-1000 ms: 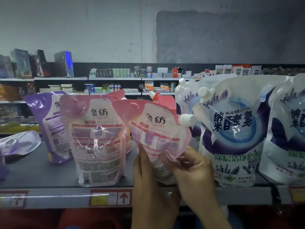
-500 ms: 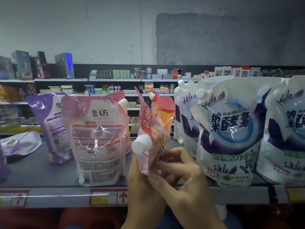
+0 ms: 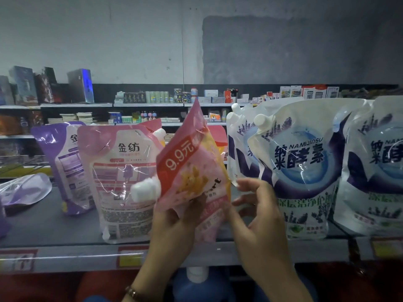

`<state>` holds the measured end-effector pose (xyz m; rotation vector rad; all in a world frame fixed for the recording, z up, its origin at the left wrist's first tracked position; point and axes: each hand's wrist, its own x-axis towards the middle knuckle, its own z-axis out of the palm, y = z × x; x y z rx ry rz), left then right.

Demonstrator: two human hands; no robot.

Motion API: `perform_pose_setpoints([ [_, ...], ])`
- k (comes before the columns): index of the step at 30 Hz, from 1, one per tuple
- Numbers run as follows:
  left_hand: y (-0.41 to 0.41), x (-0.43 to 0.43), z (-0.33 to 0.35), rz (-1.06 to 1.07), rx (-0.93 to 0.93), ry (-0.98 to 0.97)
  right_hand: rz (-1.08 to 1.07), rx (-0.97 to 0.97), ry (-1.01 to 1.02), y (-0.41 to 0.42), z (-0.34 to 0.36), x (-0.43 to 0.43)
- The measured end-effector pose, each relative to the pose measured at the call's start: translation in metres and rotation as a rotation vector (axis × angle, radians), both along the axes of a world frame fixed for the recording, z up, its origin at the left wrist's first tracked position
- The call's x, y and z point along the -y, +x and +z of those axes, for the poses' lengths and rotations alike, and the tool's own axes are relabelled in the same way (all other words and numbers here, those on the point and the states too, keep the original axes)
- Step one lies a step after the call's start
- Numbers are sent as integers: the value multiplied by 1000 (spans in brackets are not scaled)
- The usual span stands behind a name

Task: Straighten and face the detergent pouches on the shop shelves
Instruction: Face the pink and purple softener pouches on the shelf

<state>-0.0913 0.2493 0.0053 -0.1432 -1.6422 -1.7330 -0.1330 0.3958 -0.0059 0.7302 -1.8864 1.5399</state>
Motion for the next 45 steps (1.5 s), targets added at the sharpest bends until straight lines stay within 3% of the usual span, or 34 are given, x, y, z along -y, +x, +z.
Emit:
perform_pose_setpoints([
  [3,-1,9,2,-56,52,103,33,94,109,-17,2,-9],
  [9,-11,22,3,-218,160,208,504,285,39,-34,9,-15],
  [14,-20,30,2,-333,171,152,554,268,-47,-39,5,-19],
  [23,-32,44,10,-276,138,-174,338,255,-95,-43,-8,-13],
  [28,-44,46,5,-336,165,-162,270,203,-79,-42,-14,-11],
  [36,-49,48,-4,-252,190,-184,173,204,-52,-42,-24,-5],
  [45,-47,53,-3,-270,220,-205,140,291,-45,-44,-24,-5],
])
